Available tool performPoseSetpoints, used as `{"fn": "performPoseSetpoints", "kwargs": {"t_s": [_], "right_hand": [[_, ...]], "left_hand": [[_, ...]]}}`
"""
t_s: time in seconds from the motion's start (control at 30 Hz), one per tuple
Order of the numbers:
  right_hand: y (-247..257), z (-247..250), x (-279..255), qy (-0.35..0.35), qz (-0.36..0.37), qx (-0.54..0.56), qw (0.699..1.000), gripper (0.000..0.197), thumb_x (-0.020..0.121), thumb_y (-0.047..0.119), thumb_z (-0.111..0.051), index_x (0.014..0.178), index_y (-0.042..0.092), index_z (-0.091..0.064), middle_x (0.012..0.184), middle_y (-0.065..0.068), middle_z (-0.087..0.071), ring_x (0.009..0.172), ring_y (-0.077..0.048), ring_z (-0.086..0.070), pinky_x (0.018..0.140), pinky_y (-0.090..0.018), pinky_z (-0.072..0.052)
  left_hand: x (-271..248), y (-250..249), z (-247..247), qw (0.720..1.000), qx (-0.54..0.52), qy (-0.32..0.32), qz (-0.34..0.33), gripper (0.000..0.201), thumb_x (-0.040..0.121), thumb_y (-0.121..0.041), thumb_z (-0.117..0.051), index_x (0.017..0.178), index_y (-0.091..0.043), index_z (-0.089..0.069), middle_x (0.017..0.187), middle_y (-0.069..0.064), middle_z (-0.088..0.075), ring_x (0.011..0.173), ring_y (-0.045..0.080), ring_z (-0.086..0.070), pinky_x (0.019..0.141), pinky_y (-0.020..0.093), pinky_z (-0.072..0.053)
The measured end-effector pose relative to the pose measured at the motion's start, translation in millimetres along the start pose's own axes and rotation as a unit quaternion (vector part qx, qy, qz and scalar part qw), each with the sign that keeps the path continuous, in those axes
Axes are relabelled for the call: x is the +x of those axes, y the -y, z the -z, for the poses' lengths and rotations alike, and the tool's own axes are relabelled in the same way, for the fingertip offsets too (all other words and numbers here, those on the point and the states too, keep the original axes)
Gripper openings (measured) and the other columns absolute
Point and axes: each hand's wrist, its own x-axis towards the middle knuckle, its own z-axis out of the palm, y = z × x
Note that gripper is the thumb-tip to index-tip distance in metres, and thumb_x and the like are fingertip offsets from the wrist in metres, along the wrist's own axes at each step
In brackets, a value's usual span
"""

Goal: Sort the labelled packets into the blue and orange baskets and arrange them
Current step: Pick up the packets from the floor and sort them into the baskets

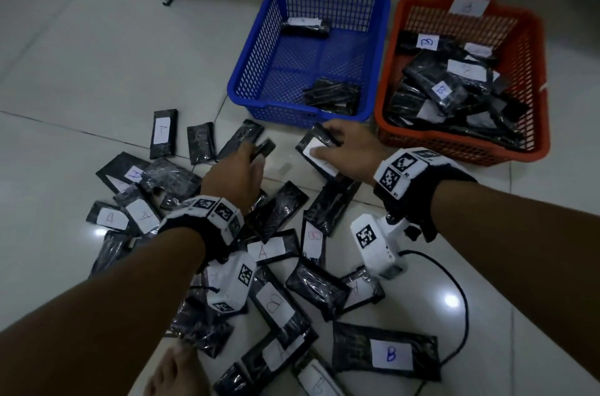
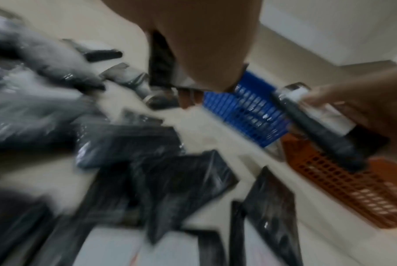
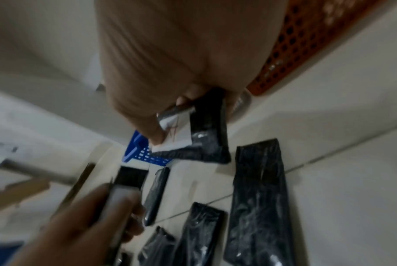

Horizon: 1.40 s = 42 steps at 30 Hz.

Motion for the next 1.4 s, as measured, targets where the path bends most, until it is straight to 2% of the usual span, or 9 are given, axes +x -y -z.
{"fn": "performPoseSetpoints", "kwargs": {"t_s": [0.2, 0.3, 0.5, 0.8, 0.97, 1.07, 1.17, 1.27, 1.4], "right_hand": [[30.0, 41.7, 6.4, -0.080, 0.166, -0.292, 0.939, 0.029, 0.094, 0.025, -0.053, 0.123, 0.024, -0.048, 0.108, -0.001, -0.061, 0.090, -0.024, -0.057, 0.071, -0.034, -0.047], [36.5, 52.7, 19.6, -0.133, 0.179, -0.317, 0.922, 0.030, 0.093, 0.019, -0.051, 0.122, 0.020, -0.049, 0.118, -0.004, -0.056, 0.100, -0.027, -0.057, 0.081, -0.038, -0.048], [41.8, 55.2, 53.1, -0.072, 0.164, -0.372, 0.911, 0.032, 0.091, 0.017, -0.051, 0.122, 0.020, -0.049, 0.119, -0.005, -0.051, 0.106, -0.028, -0.053, 0.090, -0.044, -0.043], [47.9, 19.9, 89.4, -0.040, 0.141, -0.504, 0.851, 0.066, 0.093, 0.025, -0.054, 0.150, 0.020, -0.022, 0.147, -0.006, -0.036, 0.135, -0.028, -0.032, 0.109, -0.055, -0.022], [51.6, -29.0, 62.3, -0.058, 0.332, -0.444, 0.830, 0.035, 0.085, 0.016, -0.054, 0.120, 0.012, -0.059, 0.116, -0.011, -0.058, 0.104, -0.033, -0.055, 0.084, -0.045, -0.042], [38.3, -61.6, 31.5, 0.065, 0.375, -0.402, 0.833, 0.024, 0.078, 0.016, -0.055, 0.098, 0.016, -0.066, 0.100, -0.006, -0.065, 0.092, -0.031, -0.060, 0.076, -0.039, -0.048], [11.6, -78.9, 4.3, 0.212, 0.345, -0.416, 0.814, 0.028, 0.075, 0.030, -0.057, 0.102, 0.025, -0.066, 0.097, -0.001, -0.064, 0.093, -0.026, -0.061, 0.080, -0.038, -0.048], [-13.2, -84.0, -2.4, 0.241, 0.345, -0.443, 0.792, 0.048, 0.074, 0.053, -0.050, 0.115, 0.029, -0.059, 0.107, 0.003, -0.059, 0.096, -0.020, -0.058, 0.080, -0.036, -0.044], [-18.2, -80.1, -0.8, 0.229, 0.343, -0.488, 0.769, 0.048, 0.083, 0.032, -0.056, 0.130, 0.026, -0.047, 0.120, -0.001, -0.051, 0.108, -0.024, -0.052, 0.085, -0.038, -0.037]], "left_hand": [[66.7, -39.3, 42.2, 0.993, 0.012, -0.029, -0.117, 0.025, 0.098, -0.033, -0.039, 0.110, -0.011, -0.044, 0.077, 0.006, -0.054, 0.062, 0.027, -0.050, 0.054, 0.031, -0.034], [116.9, -48.8, 55.1, 0.988, 0.055, -0.010, -0.146, 0.025, 0.096, -0.030, -0.044, 0.115, -0.014, -0.050, 0.102, 0.012, -0.057, 0.082, 0.032, -0.056, 0.065, 0.037, -0.043], [166.3, -57.3, 37.2, 0.979, 0.120, 0.039, -0.161, 0.036, 0.092, -0.029, -0.055, 0.127, -0.023, -0.057, 0.125, 0.013, -0.059, 0.114, 0.034, -0.054, 0.093, 0.047, -0.046], [98.4, 11.2, 22.5, 0.970, 0.039, -0.158, -0.180, 0.030, 0.087, -0.031, -0.054, 0.108, -0.012, -0.062, 0.104, 0.015, -0.057, 0.095, 0.034, -0.055, 0.072, 0.041, -0.047], [24.7, 51.3, 8.4, 0.985, 0.043, -0.032, -0.164, 0.033, 0.085, -0.041, -0.051, 0.097, -0.013, -0.064, 0.093, 0.009, -0.059, 0.080, 0.031, -0.059, 0.060, 0.037, -0.050], [-13.6, 70.9, 1.3, 0.983, 0.064, 0.045, -0.165, 0.040, 0.081, -0.050, -0.050, 0.102, -0.021, -0.068, 0.093, 0.004, -0.065, 0.080, 0.027, -0.064, 0.061, 0.031, -0.052], [-34.1, 77.4, -5.5, 0.980, 0.081, 0.085, -0.163, 0.050, 0.078, -0.052, -0.054, 0.118, -0.024, -0.064, 0.099, 0.004, -0.065, 0.084, 0.027, -0.065, 0.063, 0.034, -0.056], [-35.2, 70.6, -8.5, 0.979, 0.102, 0.107, -0.142, 0.058, 0.076, -0.054, -0.047, 0.122, -0.022, -0.062, 0.104, 0.006, -0.061, 0.092, 0.029, -0.063, 0.068, 0.039, -0.056], [-28.2, 52.1, -11.4, 0.981, 0.142, 0.111, -0.069, 0.050, 0.077, -0.048, -0.053, 0.118, -0.019, -0.055, 0.103, 0.007, -0.056, 0.094, 0.033, -0.059, 0.070, 0.041, -0.053]]}}
